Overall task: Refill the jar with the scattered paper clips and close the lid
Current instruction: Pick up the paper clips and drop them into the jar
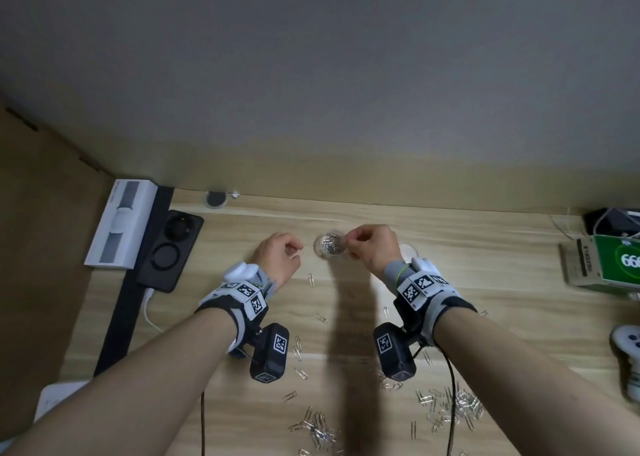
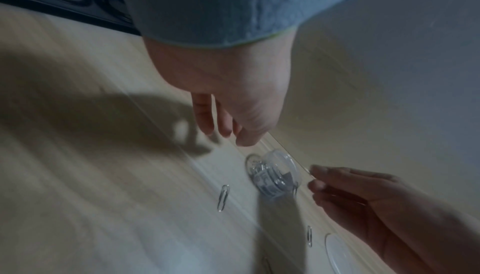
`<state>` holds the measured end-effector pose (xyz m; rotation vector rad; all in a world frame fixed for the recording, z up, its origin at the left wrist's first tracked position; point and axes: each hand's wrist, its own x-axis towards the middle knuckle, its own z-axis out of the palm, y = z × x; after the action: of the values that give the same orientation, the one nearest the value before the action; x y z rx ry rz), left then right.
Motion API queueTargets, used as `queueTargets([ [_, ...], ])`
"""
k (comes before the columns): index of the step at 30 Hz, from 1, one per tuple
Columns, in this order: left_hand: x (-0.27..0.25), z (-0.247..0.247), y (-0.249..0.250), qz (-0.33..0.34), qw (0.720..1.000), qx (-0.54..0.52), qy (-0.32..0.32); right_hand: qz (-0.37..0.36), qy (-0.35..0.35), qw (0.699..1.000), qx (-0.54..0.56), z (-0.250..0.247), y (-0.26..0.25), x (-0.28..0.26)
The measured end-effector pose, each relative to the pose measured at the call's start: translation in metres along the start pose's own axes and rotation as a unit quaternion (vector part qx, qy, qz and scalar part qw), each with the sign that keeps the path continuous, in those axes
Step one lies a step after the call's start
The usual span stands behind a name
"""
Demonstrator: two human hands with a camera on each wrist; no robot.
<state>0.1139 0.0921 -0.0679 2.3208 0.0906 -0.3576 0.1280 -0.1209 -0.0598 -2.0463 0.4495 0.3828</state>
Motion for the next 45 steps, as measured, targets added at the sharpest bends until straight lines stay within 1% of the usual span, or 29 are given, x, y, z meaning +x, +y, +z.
queueTargets([
  [3,-0.003,0.009,-0.004,-0.001,1.0,0.01,-0.019,0.01,0.049,0.999,-0.01,-0.011,0.019,0.0],
  [5,-0.006,0.017,-0.006,-0.007,0.999,0.016,-0.04,0.021,0.061,0.997,-0.035,-0.021,0.03,-0.003],
  [8,-0.013,0.031,-0.01,0.004,0.997,0.037,-0.069,0.022,0.025,0.998,-0.049,-0.026,0.047,-0.013],
  [10,-0.021,0.041,-0.015,0.021,0.995,0.047,-0.082,0.002,-0.005,0.999,-0.048,-0.024,0.056,-0.024],
  [12,-0.03,0.049,-0.018,0.036,0.994,0.054,-0.085,-0.022,-0.041,0.996,-0.078,-0.022,0.062,-0.035],
  [15,-0.038,0.054,-0.019,0.047,0.995,0.054,-0.074,-0.095,-0.095,0.973,-0.186,-0.021,0.064,-0.045],
  [17,-0.045,0.057,-0.019,0.054,0.994,0.056,-0.081,-0.111,-0.13,0.957,-0.234,-0.019,0.067,-0.055],
  [19,-0.052,0.059,-0.022,0.059,0.993,0.053,-0.093,-0.124,-0.152,0.947,-0.253,-0.015,0.07,-0.064],
  [21,-0.062,0.063,-0.023,0.058,0.993,0.053,-0.093,-0.138,-0.163,0.944,-0.25,-0.012,0.072,-0.075],
  [24,-0.074,0.065,-0.025,0.058,0.992,0.048,-0.098,-0.133,-0.141,0.962,-0.192,-0.011,0.074,-0.077],
  [25,-0.079,0.065,-0.026,0.059,0.992,0.047,-0.103,-0.138,-0.139,0.962,-0.193,-0.008,0.074,-0.075],
  [28,-0.094,0.06,-0.036,0.055,0.991,0.044,-0.116,-0.163,-0.167,0.937,-0.26,0.003,0.073,-0.071],
  [31,-0.11,0.056,-0.046,0.052,0.991,0.047,-0.113,-0.185,-0.174,0.912,-0.323,0.016,0.081,-0.082],
  [34,-0.119,0.055,-0.047,0.062,0.993,0.055,-0.09,-0.199,-0.183,0.897,-0.349,0.019,0.093,-0.099],
  [37,-0.132,0.057,-0.045,0.098,0.989,0.094,-0.053,-0.205,-0.198,0.889,-0.358,0.018,0.107,-0.128],
  [39,-0.138,0.06,-0.037,0.113,0.984,0.128,-0.059,-0.206,-0.206,0.887,-0.359,0.014,0.12,-0.146],
  [41,-0.136,0.066,-0.026,0.143,0.969,0.179,-0.092,-0.203,-0.209,0.889,-0.354,0.01,0.132,-0.16],
  [43,-0.128,0.072,-0.016,0.151,0.955,0.224,-0.12,-0.196,-0.197,0.901,-0.332,0.004,0.14,-0.171],
  [45,-0.124,0.083,-0.009,0.134,0.95,0.244,-0.142,-0.173,-0.179,0.922,-0.296,-0.004,0.147,-0.184],
])
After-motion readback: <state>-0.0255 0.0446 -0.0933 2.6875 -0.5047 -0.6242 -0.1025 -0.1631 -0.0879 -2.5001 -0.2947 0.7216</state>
